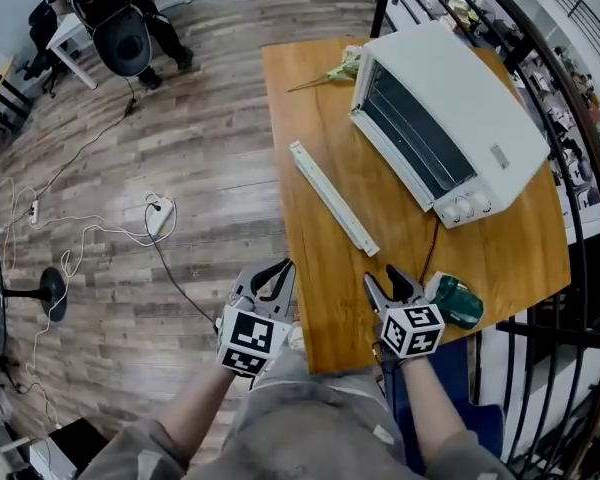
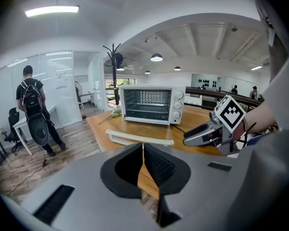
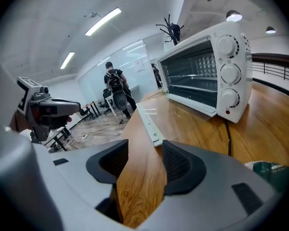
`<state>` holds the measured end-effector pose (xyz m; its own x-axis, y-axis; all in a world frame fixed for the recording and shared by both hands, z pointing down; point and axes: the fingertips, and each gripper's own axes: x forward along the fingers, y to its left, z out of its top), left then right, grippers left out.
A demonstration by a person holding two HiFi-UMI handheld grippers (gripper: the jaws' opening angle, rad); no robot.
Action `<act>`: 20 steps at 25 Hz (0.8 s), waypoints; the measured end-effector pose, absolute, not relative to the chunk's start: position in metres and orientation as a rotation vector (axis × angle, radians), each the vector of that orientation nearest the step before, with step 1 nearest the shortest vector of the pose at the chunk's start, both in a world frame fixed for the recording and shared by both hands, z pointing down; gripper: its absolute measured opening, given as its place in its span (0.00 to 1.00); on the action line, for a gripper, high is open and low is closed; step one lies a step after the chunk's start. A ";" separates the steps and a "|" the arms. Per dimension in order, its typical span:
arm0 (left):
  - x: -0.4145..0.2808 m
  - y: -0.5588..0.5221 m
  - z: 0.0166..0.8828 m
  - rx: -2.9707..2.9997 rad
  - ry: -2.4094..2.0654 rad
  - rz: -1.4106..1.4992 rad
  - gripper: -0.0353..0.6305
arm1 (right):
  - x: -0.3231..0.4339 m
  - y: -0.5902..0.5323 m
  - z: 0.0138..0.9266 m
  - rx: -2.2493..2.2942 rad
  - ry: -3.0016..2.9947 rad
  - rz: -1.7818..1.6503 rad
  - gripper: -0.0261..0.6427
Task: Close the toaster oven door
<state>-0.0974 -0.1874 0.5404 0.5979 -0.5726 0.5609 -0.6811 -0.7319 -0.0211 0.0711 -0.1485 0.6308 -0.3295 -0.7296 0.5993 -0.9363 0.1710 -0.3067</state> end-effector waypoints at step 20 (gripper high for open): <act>-0.093 -0.182 0.601 2.435 -1.099 0.906 0.09 | 0.064 -0.198 0.696 1.628 -2.098 0.951 0.37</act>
